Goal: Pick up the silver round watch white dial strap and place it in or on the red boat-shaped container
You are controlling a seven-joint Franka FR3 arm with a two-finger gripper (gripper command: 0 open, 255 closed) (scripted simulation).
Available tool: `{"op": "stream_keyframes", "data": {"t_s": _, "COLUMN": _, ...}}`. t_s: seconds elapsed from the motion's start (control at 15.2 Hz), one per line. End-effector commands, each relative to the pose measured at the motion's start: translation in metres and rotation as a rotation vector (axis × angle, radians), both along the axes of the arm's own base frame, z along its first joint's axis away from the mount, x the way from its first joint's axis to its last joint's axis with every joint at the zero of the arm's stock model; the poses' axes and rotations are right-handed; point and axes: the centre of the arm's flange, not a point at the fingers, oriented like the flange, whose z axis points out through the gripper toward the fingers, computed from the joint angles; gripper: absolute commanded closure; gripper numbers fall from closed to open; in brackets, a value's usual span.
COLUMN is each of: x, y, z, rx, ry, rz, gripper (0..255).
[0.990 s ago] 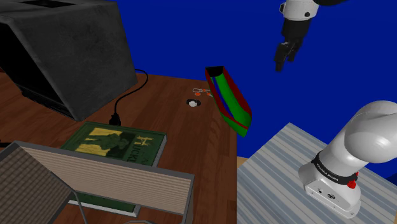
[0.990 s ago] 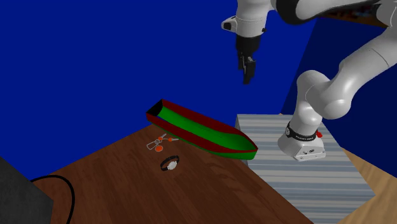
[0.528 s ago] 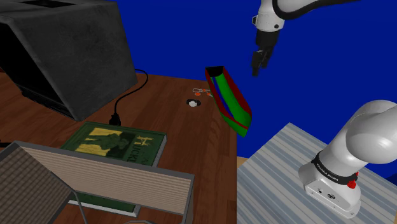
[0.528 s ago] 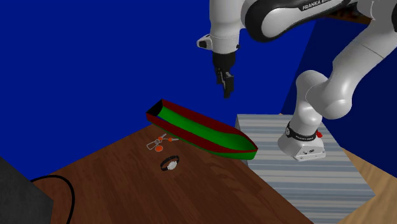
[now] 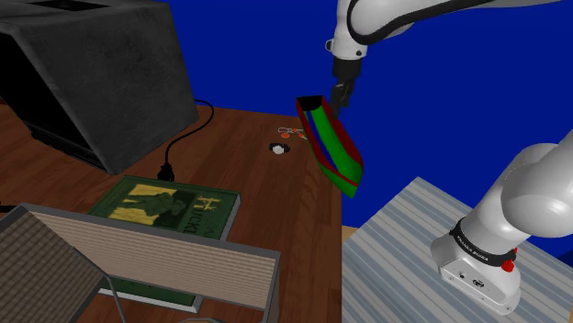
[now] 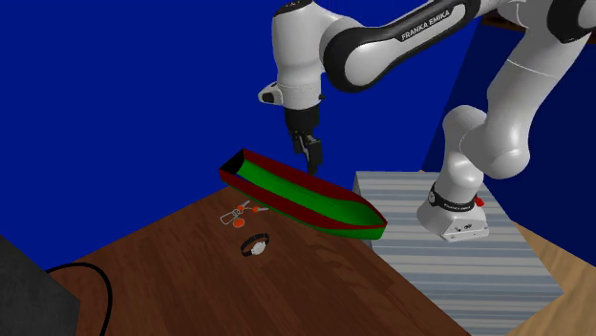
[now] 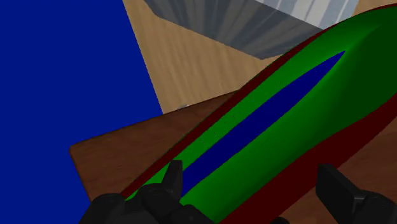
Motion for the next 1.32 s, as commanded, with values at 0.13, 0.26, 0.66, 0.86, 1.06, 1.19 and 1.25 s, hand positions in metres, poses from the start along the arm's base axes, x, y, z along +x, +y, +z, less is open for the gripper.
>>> {"op": "stream_keyframes", "data": {"t_s": 0.13, "x": 0.038, "y": 0.026, "z": -0.027, "rx": 0.045, "ry": 0.005, "rz": 0.085, "gripper": 0}}
{"op": "stream_keyframes", "data": {"t_s": 0.26, "x": 0.055, "y": 0.041, "z": -0.039, "rx": 0.067, "ry": 0.007, "rz": 0.127, "gripper": 0}}
{"op": "stream_keyframes", "data": {"t_s": 0.66, "x": 0.102, "y": 0.092, "z": -0.072, "rx": 0.133, "ry": 0.016, "rz": 0.253, "gripper": 0}}
{"op": "stream_keyframes", "data": {"t_s": 0.86, "x": 0.122, "y": 0.12, "z": -0.087, "rx": 0.165, "ry": 0.02, "rz": 0.316, "gripper": 0}}
{"op": "stream_keyframes", "data": {"t_s": 1.06, "x": 0.121, "y": 0.122, "z": -0.098, "rx": 0.166, "ry": 0.02, "rz": 0.316, "gripper": 0}}
{"op": "stream_keyframes", "data": {"t_s": 1.19, "x": 0.12, "y": 0.123, "z": -0.108, "rx": 0.166, "ry": 0.02, "rz": 0.316, "gripper": 0}}
{"op": "stream_keyframes", "data": {"t_s": 1.25, "x": 0.119, "y": 0.124, "z": -0.113, "rx": 0.166, "ry": 0.02, "rz": 0.316, "gripper": 0}}
